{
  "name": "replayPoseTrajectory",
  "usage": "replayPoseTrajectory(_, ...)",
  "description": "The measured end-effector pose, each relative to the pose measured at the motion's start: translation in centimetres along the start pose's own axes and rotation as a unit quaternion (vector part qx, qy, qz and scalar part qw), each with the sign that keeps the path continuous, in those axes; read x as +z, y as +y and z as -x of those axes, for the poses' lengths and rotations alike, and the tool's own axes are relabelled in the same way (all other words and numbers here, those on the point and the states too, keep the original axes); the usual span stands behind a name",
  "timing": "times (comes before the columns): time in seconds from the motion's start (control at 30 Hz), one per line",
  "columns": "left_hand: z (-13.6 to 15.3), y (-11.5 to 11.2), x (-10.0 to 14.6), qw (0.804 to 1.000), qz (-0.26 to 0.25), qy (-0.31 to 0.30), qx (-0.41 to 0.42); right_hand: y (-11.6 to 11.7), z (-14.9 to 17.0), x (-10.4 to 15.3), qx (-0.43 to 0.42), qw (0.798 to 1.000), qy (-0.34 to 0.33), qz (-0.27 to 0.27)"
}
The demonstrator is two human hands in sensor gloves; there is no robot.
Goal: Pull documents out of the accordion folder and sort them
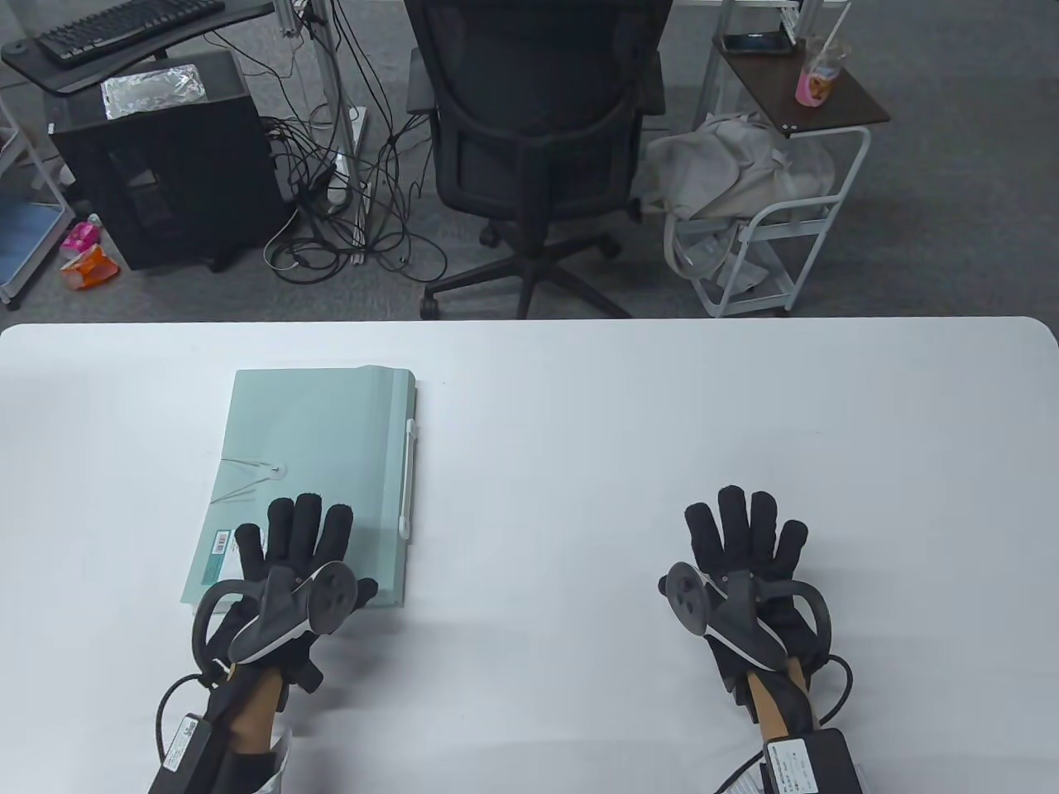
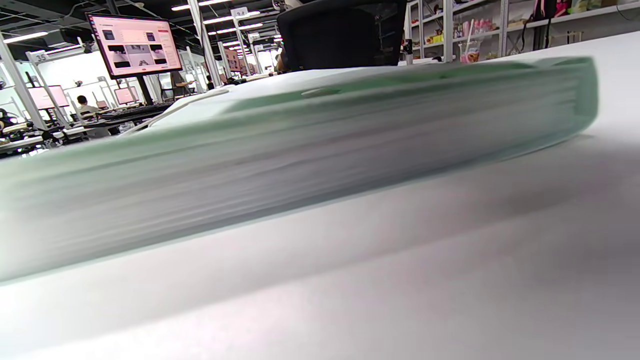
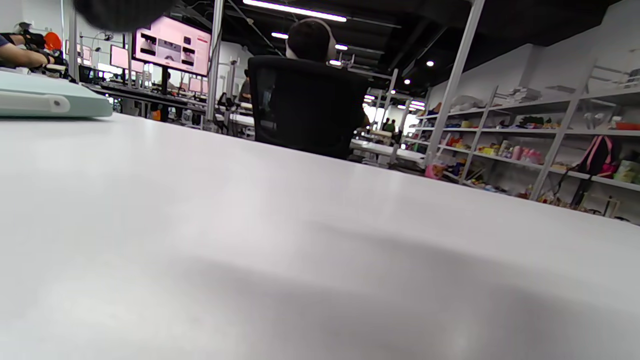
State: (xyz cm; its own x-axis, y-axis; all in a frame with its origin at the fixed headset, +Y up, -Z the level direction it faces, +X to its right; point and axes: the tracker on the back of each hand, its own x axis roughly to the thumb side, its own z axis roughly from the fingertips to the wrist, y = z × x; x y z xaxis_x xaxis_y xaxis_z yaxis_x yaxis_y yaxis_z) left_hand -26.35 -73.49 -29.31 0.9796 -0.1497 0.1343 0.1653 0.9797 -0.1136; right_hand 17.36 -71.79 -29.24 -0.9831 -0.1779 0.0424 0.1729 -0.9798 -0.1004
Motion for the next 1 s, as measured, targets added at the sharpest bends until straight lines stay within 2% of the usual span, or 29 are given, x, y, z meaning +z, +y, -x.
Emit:
replayPoseTrajectory(0.13,0.8,2.0,-0.6,0.999,0.001,0.013,0.036,-0.3,0.3,0.0,-0.009,1.0,0.005,0.005)
replayPoseTrajectory(0.23,2.8,5.3,-1.3,0.994,0.005,0.061,0.09,-0.4,0.6,-0.1,-0.018,1.0,0.01,0.007)
replayPoseTrajectory(0.4,7.2,10.6,-2.3,0.963,0.006,0.147,0.226,-0.4,0.9,-0.2,-0.023,1.0,0.018,0.004)
replayPoseTrajectory(0.5,9.2,11.5,-3.2,0.948,0.002,0.18,0.264,-0.4,1.1,-0.3,-0.024,0.999,0.022,0.003)
replayPoseTrajectory(0.6,11.3,9.3,-4.8,0.931,0.029,0.212,0.295,-0.4,1.2,-0.3,-0.023,0.999,0.026,0.003)
replayPoseTrajectory(0.77,13.4,3.5,-7.2,0.926,0.099,0.243,0.271,-0.3,1.4,-0.4,-0.019,0.999,0.033,-0.005)
replayPoseTrajectory(0.93,14.4,-1.1,-8.2,0.912,0.162,0.275,0.256,-0.1,1.5,-0.4,-0.015,0.999,0.039,-0.012)
replayPoseTrajectory(1.0,14.8,-2.7,-8.5,0.901,0.188,0.291,0.259,0.0,1.5,-0.4,-0.018,0.999,0.038,-0.011)
